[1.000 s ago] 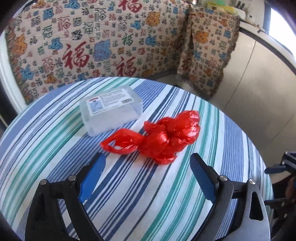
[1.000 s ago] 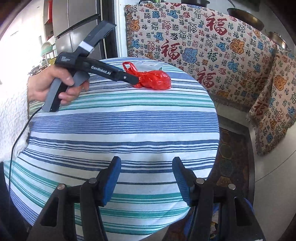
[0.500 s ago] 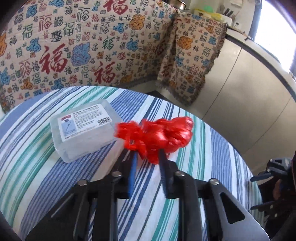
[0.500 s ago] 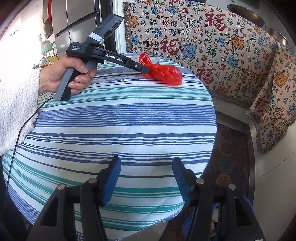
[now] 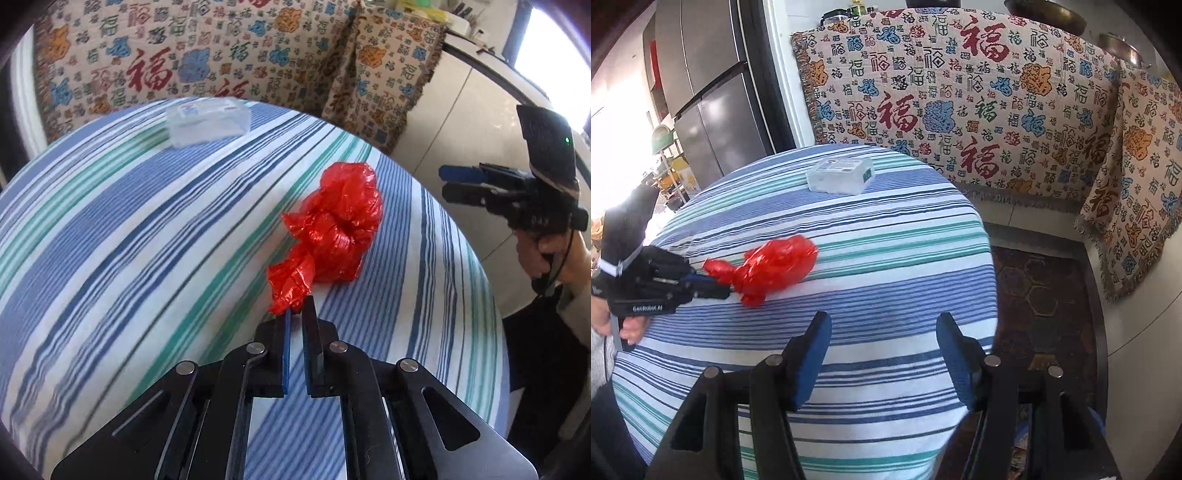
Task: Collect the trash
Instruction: 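Grasp the red plastic bag with the left tool, then grasp the clear plastic box with the right tool while the left tool holds the red bag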
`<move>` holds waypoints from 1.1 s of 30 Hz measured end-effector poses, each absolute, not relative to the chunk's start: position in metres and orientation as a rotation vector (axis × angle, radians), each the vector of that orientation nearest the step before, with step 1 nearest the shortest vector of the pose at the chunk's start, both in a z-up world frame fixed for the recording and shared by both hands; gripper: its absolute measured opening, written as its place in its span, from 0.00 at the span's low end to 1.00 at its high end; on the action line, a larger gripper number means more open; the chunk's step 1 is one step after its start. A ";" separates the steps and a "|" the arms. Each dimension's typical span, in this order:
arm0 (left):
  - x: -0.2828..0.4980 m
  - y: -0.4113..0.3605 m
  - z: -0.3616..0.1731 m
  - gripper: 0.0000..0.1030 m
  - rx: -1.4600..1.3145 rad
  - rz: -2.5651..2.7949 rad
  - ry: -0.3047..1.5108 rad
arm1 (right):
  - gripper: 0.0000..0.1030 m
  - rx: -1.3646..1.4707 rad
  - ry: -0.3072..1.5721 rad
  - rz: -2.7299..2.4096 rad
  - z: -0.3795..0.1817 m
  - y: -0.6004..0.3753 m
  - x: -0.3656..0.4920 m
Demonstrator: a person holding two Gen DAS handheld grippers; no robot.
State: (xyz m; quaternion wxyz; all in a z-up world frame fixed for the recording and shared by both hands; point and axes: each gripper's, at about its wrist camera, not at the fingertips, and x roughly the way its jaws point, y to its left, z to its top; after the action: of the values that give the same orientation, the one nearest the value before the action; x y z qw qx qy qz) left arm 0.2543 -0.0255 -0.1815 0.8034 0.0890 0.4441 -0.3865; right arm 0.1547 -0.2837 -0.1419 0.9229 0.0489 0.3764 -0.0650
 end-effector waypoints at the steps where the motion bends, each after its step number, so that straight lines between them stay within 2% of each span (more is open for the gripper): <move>1: 0.245 -0.018 -0.181 0.13 0.215 -0.823 0.941 | 0.59 0.096 0.782 -0.112 -0.144 -0.276 0.158; 2: 0.238 -0.015 -0.179 0.40 0.242 -0.837 0.933 | 0.59 0.085 0.792 -0.097 -0.147 -0.268 0.161; 3: 0.231 -0.014 -0.176 0.60 0.270 -0.846 0.915 | 0.59 0.067 0.803 -0.083 -0.151 -0.258 0.165; 4: 0.226 -0.012 -0.172 0.89 0.294 -0.829 0.872 | 0.59 0.052 0.812 -0.072 -0.154 -0.250 0.169; 5: 0.223 -0.013 -0.166 0.96 0.305 -0.816 0.819 | 0.59 0.038 0.822 -0.058 -0.157 -0.242 0.173; 11: 0.250 -0.035 -0.150 0.96 0.255 -0.877 0.770 | 0.59 0.034 0.819 -0.079 -0.160 -0.227 0.175; 18: 0.267 -0.085 -0.167 0.95 0.318 -0.942 0.791 | 0.59 0.022 0.819 -0.150 -0.163 -0.243 0.160; 19: 0.267 -0.089 -0.171 0.93 0.325 -0.939 0.797 | 0.59 0.030 0.815 -0.160 -0.163 -0.248 0.157; 22: 0.273 -0.095 -0.180 0.46 0.319 -0.945 0.855 | 0.59 0.049 0.806 -0.168 -0.162 -0.260 0.155; 32: 0.323 0.026 -0.164 0.45 0.060 -0.372 0.818 | 0.59 0.046 0.835 -0.137 -0.159 -0.275 0.243; 33: 0.330 0.038 -0.165 0.45 0.027 -0.329 0.824 | 0.62 0.067 0.842 -0.143 -0.160 -0.270 0.260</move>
State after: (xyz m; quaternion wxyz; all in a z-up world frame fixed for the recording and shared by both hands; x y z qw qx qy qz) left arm 0.3302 0.0377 -0.1650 0.9032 0.0130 0.3984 -0.1591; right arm 0.2604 -0.2700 -0.1604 0.9097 0.0324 0.4082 -0.0694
